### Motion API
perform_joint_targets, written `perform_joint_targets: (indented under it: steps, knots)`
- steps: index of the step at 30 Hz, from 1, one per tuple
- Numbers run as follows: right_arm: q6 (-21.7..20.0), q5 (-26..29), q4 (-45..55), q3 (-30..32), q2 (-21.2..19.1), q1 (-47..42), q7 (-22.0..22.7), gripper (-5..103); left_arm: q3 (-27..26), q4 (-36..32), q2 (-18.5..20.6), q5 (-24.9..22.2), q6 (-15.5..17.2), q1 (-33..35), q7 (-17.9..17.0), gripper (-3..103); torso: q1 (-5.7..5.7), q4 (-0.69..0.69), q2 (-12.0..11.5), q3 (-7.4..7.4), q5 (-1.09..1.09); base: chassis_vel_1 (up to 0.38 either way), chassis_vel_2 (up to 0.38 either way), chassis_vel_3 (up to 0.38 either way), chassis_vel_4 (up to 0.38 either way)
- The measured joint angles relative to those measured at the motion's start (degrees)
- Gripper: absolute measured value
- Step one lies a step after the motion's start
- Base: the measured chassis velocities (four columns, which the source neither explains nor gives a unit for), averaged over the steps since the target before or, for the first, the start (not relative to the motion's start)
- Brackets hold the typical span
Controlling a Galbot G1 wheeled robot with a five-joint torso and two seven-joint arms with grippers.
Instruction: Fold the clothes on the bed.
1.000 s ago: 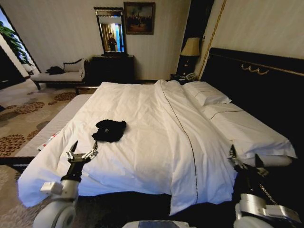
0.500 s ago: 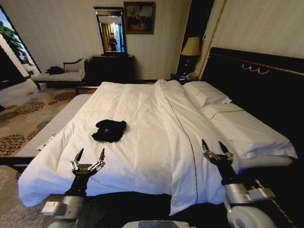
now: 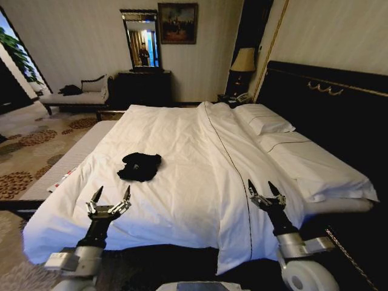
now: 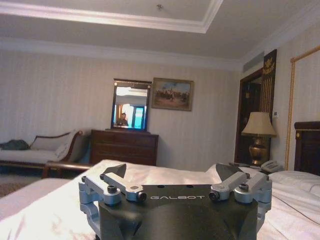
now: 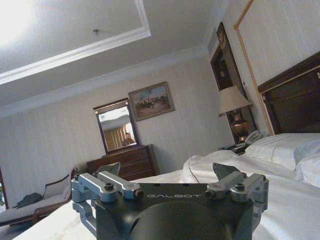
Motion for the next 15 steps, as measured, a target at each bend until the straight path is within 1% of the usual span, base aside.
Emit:
perform_joint_targets:
  steps: [2,4,7,10,15]
  knots:
    - [0.0,-0.1,-0.1,0.2,-0.2,0.1,0.0,100,-0.3,0.1,0.3,0.3,-0.2,-0.1,0.0,100,0.00,0.00,0.0,0.00,-0.01,0.000,0.000,0.000,0.000]
    - [0.0,-0.1,-0.1,0.4,-0.5,0.3,-0.2,100,-0.5,0.8,0.8,0.5,-1.3,-0.1,0.0,100,0.01,0.00,0.0,0.00,0.00,0.000,0.000,0.000,0.000]
    - [0.0,-0.6,-0.3,0.0,-0.4,0.8,-0.9,100,0.0,1.0,0.2,-0.5,-2.7,-0.2,-0.4,100,0.00,0.00,0.0,0.00,-0.01,0.000,0.000,0.000,0.000]
    - [0.1,-1.5,-0.7,-1.0,0.2,1.4,-1.2,100,0.5,0.5,-0.5,-0.6,-3.2,-0.2,-0.4,100,0.00,0.02,0.0,0.00,-0.01,0.000,0.000,0.000,0.000]
    - [0.1,-2.3,-1.4,-2.3,0.7,2.1,-1.2,100,0.5,1.0,-0.5,0.0,-3.4,-0.6,-0.3,100,0.00,0.00,0.0,0.00,0.01,0.000,0.000,0.000,0.000]
